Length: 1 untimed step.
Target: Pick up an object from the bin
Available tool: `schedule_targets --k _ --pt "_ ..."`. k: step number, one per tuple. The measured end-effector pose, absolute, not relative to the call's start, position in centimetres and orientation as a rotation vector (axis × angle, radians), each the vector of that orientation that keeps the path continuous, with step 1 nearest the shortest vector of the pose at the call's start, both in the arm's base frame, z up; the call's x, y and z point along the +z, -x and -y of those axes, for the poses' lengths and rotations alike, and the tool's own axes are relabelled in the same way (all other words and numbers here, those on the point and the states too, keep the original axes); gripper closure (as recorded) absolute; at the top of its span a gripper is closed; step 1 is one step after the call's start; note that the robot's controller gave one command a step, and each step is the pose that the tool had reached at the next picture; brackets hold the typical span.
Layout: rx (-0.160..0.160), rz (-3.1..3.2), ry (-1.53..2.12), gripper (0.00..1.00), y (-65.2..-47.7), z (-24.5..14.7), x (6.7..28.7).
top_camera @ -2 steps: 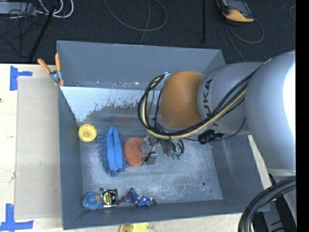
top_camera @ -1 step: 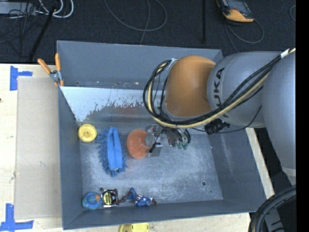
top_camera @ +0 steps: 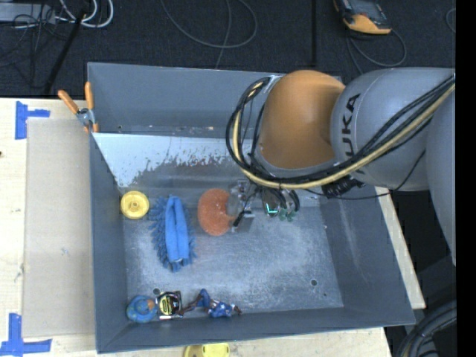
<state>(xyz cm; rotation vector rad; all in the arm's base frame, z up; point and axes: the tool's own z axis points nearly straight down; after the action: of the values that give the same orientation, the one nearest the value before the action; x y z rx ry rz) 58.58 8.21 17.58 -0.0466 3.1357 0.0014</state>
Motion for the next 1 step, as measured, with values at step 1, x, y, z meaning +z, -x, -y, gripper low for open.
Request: schedule_targets --k 1 --pt "0.001 -3.142 0.021 0.0 -57.83 -8.61 15.96"
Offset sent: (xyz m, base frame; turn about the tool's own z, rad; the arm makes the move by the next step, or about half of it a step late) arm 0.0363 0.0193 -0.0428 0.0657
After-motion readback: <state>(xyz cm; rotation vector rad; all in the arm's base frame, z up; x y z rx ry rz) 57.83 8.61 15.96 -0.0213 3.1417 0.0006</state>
